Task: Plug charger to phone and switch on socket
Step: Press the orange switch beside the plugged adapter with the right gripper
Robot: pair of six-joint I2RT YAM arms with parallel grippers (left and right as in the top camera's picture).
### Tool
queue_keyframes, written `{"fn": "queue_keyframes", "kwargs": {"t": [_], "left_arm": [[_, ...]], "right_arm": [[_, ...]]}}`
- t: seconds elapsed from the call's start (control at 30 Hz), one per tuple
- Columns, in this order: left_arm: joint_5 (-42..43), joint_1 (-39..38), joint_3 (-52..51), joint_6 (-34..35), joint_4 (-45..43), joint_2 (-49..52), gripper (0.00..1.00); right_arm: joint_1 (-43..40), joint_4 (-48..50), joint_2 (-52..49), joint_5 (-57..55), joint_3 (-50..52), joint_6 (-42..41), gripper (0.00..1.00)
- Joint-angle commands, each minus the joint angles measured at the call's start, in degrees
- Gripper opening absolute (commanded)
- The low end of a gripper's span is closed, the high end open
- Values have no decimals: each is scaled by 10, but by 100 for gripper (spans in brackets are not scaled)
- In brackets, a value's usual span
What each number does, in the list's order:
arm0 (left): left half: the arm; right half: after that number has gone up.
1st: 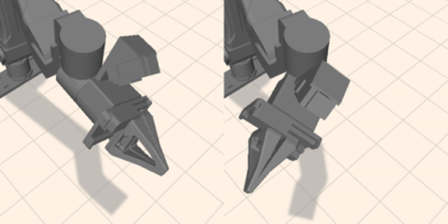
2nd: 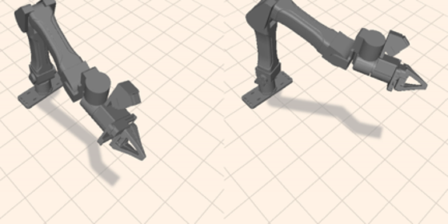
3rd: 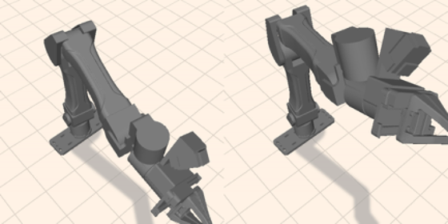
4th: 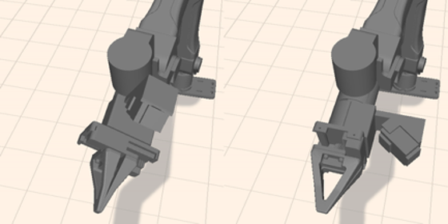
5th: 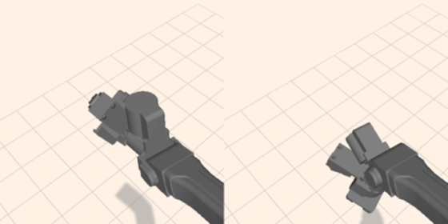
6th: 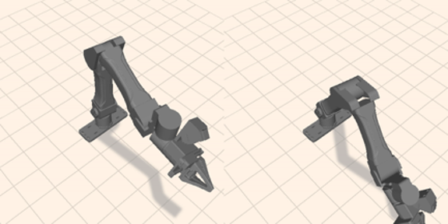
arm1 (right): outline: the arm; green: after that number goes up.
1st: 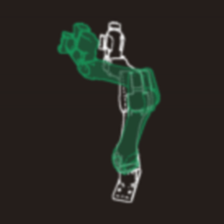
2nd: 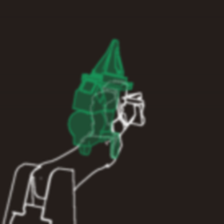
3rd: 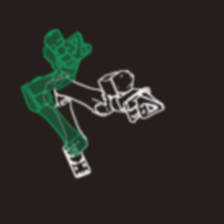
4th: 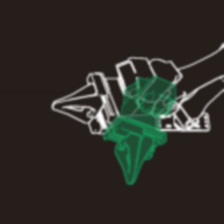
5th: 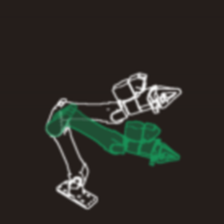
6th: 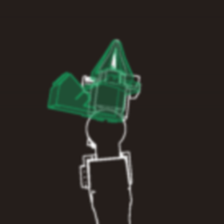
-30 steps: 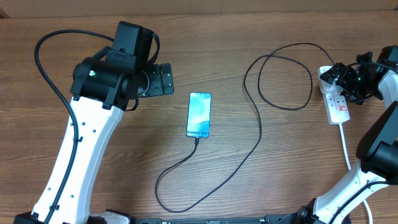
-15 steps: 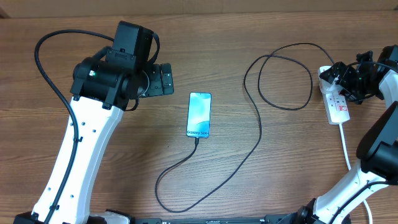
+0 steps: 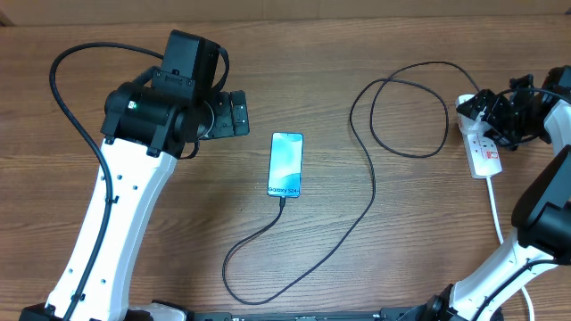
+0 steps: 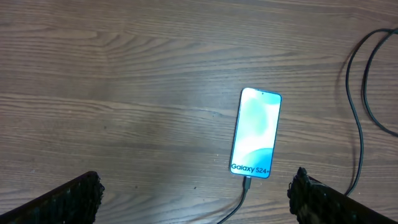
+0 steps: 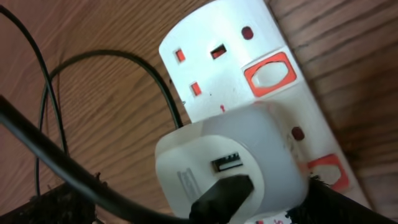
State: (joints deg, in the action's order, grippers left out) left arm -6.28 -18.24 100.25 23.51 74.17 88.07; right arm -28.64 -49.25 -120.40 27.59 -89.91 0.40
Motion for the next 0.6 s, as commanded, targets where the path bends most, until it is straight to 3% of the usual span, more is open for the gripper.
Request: {"fn": "queue_keyframes", "kwargs": {"t": [0.0,0.57], "left_arm": [[-7,3,12,-12,1,-2,100],[-7,3,12,-12,1,-2,99]], "right_arm": [[8,-7,-21,35,-1,-1,100],[-10,12,-20,25,-34,-3,100]]}}
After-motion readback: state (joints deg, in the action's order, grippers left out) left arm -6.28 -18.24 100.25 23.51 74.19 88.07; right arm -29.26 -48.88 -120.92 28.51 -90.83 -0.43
